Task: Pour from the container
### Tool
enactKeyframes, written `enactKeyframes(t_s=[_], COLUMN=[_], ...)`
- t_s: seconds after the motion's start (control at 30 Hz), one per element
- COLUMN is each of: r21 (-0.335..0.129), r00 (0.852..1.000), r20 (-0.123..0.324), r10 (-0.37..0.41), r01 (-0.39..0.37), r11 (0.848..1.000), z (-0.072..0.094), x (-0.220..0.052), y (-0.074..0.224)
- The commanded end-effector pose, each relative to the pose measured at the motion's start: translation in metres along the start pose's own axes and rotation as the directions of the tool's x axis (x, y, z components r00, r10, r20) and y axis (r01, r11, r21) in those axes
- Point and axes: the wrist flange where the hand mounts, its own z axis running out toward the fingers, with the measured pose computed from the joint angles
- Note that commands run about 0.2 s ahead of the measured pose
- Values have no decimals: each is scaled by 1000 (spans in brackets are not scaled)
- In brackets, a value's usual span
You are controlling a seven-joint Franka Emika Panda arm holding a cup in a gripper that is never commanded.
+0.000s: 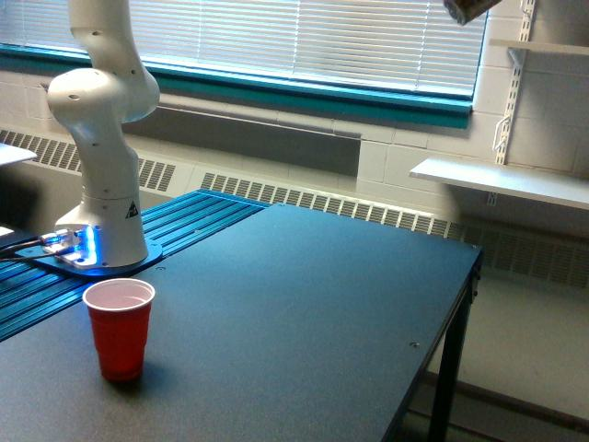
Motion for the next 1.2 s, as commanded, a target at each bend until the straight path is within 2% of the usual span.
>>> enactKeyframes(t_s=[0.03,0.37,0.73,0.9,1.2], r21=[-57,-118,-210,-250,-309], r00=[998,993,983,973,942], r20=[-25,-15,-47,-77,-121], r10=[51,121,180,216,312], r01=[-52,-122,-186,-228,-334], r11=[997,986,960,941,890], z=[7,9,-2,-13,-32], x=[11,8,0,-6,-26], y=[45,102,176,216,290])
